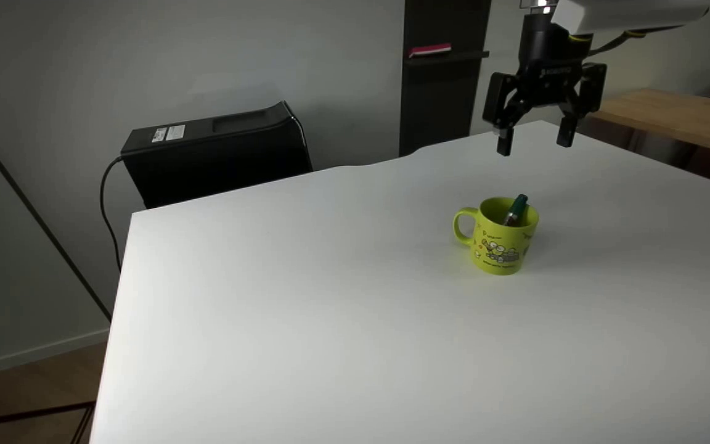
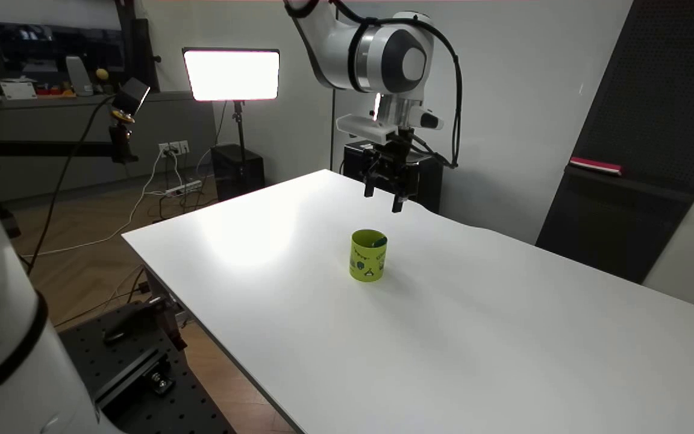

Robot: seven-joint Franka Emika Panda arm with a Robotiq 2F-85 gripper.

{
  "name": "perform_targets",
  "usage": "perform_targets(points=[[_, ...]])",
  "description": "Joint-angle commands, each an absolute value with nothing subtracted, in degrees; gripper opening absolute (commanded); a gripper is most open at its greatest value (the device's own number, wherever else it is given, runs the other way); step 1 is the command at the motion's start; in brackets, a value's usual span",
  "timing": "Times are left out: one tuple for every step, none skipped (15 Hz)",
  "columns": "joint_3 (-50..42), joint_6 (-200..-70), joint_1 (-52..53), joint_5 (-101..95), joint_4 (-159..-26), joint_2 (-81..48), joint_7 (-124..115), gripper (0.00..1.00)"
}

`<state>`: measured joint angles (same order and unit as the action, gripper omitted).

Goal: Pick the marker from the cup and put it on the table

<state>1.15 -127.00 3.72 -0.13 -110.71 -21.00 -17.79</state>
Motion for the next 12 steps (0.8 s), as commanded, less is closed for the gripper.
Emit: perform_targets(points=[[0.61, -126.88, 4.22, 0.12, -110.63, -21.0, -17.61, 1.0], [0.61, -126.88, 4.22, 0.12, -110.63, -21.0, -17.61, 1.0], [0.61, -126.88, 4.22, 0.12, -110.63, -21.0, -17.61, 1.0], [0.61, -126.88, 4.22, 0.12, -110.63, -21.0, -17.61, 1.0], [0.61, -126.88, 4.22, 0.12, -110.63, -21.0, -17.61, 1.0], [0.49, -126.84, 4.09, 0.2, -110.64, -21.17, -17.69, 1.0], [0.44, -126.99, 3.96, 0.35, -110.76, -21.26, -17.6, 1.0], [0.36, -127.3, 3.76, 0.64, -110.88, -21.43, -17.52, 1.0], [0.32, -127.45, 3.6, 0.91, -110.92, -21.62, -17.36, 1.0], [0.28, -127.87, 3.4, 1.23, -110.95, -21.99, -17.17, 1.0], [0.24, -128.23, 3.24, 1.48, -110.92, -22.38, -17.04, 1.0], [0.19, -128.57, 2.99, 1.82, -110.76, -22.98, -16.77, 1.0]])
